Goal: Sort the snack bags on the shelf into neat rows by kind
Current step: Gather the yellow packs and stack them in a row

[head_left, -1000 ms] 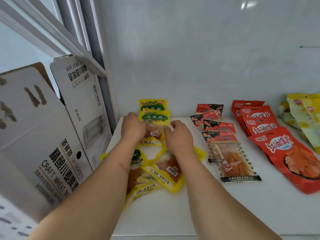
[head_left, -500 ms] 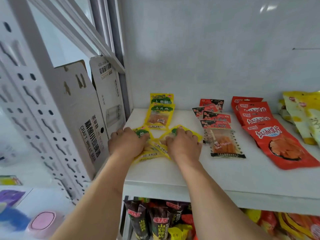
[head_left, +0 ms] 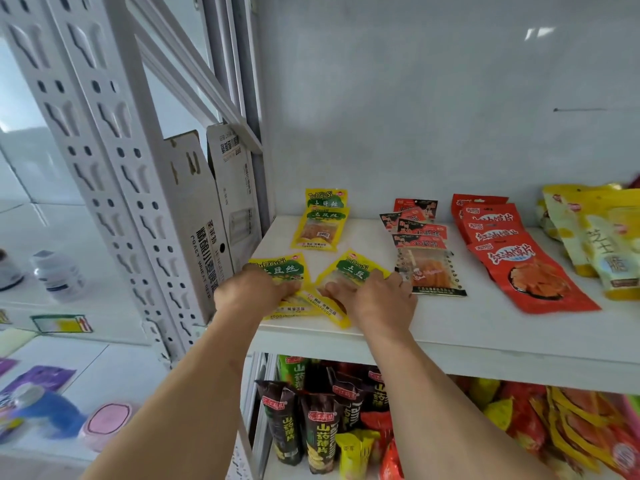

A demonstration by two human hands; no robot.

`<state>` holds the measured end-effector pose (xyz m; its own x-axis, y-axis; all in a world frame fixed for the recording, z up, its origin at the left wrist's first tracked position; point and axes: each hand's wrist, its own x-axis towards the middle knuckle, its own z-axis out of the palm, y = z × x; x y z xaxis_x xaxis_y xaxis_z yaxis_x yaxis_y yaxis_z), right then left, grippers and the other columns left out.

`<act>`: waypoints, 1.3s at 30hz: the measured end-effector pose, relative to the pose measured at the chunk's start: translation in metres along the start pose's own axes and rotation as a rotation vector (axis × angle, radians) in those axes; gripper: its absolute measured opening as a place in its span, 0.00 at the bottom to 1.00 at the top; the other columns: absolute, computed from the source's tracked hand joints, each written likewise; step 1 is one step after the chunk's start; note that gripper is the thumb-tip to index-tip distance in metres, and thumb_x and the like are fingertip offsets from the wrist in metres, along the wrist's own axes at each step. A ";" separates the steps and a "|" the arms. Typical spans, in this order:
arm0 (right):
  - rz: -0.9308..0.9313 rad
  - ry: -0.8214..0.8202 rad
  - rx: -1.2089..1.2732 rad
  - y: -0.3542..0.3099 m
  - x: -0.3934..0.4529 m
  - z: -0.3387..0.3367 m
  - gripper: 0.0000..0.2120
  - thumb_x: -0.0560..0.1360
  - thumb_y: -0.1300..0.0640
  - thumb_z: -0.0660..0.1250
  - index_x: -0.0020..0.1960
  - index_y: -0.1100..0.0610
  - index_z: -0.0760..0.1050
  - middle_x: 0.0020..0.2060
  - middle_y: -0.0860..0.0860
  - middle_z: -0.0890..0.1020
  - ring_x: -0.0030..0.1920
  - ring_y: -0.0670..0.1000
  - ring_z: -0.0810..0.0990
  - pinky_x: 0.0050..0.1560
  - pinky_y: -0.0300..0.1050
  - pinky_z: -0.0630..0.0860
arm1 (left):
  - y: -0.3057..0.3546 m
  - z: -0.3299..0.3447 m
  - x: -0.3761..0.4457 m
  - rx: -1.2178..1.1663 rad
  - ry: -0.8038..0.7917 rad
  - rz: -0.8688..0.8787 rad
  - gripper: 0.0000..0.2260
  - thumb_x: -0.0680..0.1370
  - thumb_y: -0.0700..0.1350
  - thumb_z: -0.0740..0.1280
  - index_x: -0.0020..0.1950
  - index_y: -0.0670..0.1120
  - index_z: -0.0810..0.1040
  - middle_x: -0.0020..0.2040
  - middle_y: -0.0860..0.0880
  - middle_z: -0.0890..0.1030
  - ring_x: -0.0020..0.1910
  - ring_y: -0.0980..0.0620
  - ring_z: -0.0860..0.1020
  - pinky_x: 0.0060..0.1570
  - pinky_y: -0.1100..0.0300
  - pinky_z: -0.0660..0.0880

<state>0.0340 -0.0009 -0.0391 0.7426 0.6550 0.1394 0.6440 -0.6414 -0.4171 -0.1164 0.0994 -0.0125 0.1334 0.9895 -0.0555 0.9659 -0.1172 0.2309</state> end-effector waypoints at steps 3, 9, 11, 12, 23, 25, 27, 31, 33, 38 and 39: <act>0.014 -0.029 0.026 -0.002 -0.005 -0.005 0.47 0.65 0.19 0.57 0.65 0.58 0.71 0.63 0.58 0.74 0.65 0.61 0.71 0.62 0.55 0.66 | -0.004 0.000 -0.002 -0.002 0.030 0.036 0.41 0.71 0.75 0.62 0.69 0.44 0.65 0.61 0.44 0.77 0.61 0.41 0.77 0.46 0.53 0.70; 0.086 -0.204 0.030 -0.010 -0.010 -0.013 0.42 0.71 0.24 0.53 0.68 0.57 0.66 0.53 0.54 0.82 0.56 0.56 0.80 0.47 0.48 0.70 | -0.014 0.002 -0.005 -0.076 0.062 0.121 0.37 0.75 0.68 0.66 0.71 0.42 0.64 0.65 0.41 0.74 0.63 0.39 0.76 0.52 0.50 0.74; 0.097 -0.242 0.005 -0.017 -0.012 -0.016 0.42 0.69 0.24 0.58 0.68 0.56 0.67 0.56 0.53 0.82 0.58 0.56 0.79 0.48 0.48 0.69 | -0.017 0.004 -0.006 -0.120 0.053 0.148 0.35 0.76 0.66 0.66 0.70 0.41 0.64 0.64 0.40 0.74 0.61 0.38 0.77 0.50 0.49 0.75; 0.103 -0.257 -0.006 -0.019 -0.010 -0.016 0.41 0.67 0.24 0.60 0.66 0.55 0.67 0.56 0.53 0.81 0.58 0.56 0.79 0.48 0.47 0.69 | -0.018 0.005 -0.006 -0.144 0.048 0.159 0.34 0.76 0.65 0.67 0.69 0.41 0.65 0.63 0.39 0.75 0.60 0.38 0.77 0.48 0.49 0.75; 0.151 -0.176 -0.106 -0.018 -0.008 -0.016 0.39 0.73 0.28 0.56 0.71 0.57 0.69 0.69 0.56 0.70 0.68 0.59 0.68 0.62 0.53 0.67 | -0.036 0.007 -0.015 -0.341 0.054 0.254 0.25 0.80 0.53 0.67 0.68 0.40 0.62 0.55 0.38 0.80 0.53 0.37 0.79 0.46 0.47 0.76; 0.154 -0.191 -0.137 -0.022 -0.012 -0.013 0.44 0.71 0.24 0.54 0.72 0.57 0.68 0.70 0.57 0.67 0.70 0.60 0.65 0.65 0.54 0.64 | -0.038 0.007 -0.017 -0.348 0.050 0.253 0.25 0.81 0.52 0.66 0.70 0.41 0.61 0.56 0.38 0.80 0.54 0.36 0.79 0.49 0.46 0.77; 0.173 -0.209 -0.167 -0.024 -0.012 -0.013 0.45 0.70 0.23 0.57 0.72 0.56 0.68 0.71 0.57 0.67 0.70 0.60 0.64 0.65 0.54 0.64 | -0.040 0.008 -0.017 -0.355 0.052 0.258 0.24 0.81 0.51 0.65 0.71 0.41 0.61 0.57 0.39 0.80 0.55 0.36 0.78 0.49 0.46 0.76; 0.230 -0.263 -0.086 -0.026 -0.008 -0.020 0.42 0.67 0.27 0.68 0.70 0.53 0.69 0.68 0.55 0.70 0.68 0.59 0.68 0.63 0.52 0.67 | -0.044 0.010 -0.014 -0.375 0.056 0.265 0.25 0.82 0.48 0.63 0.76 0.43 0.59 0.58 0.40 0.80 0.55 0.37 0.79 0.49 0.48 0.75; 0.246 -0.274 -0.064 -0.028 -0.009 -0.022 0.41 0.66 0.29 0.70 0.69 0.53 0.69 0.67 0.55 0.72 0.67 0.59 0.69 0.63 0.52 0.69 | -0.046 0.010 -0.013 -0.398 0.059 0.272 0.25 0.82 0.46 0.63 0.77 0.44 0.58 0.61 0.40 0.80 0.57 0.37 0.78 0.49 0.49 0.74; 0.236 -0.249 -0.063 -0.031 -0.013 -0.018 0.33 0.71 0.39 0.71 0.69 0.54 0.68 0.66 0.55 0.72 0.67 0.59 0.69 0.60 0.50 0.70 | -0.051 0.006 -0.010 -0.489 0.047 0.278 0.27 0.82 0.44 0.62 0.79 0.45 0.56 0.61 0.40 0.80 0.57 0.38 0.79 0.46 0.53 0.71; 0.225 -0.241 -0.069 -0.032 -0.013 -0.016 0.30 0.72 0.41 0.70 0.68 0.54 0.68 0.65 0.55 0.73 0.66 0.59 0.70 0.59 0.50 0.70 | -0.052 0.006 -0.010 -0.502 0.047 0.282 0.27 0.83 0.44 0.62 0.79 0.45 0.56 0.61 0.40 0.80 0.57 0.38 0.79 0.46 0.53 0.72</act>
<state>0.0067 0.0049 -0.0130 0.8080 0.5645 -0.1688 0.4861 -0.8006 -0.3503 -0.1668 0.0949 -0.0295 0.3490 0.9299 0.1158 0.6690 -0.3338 0.6641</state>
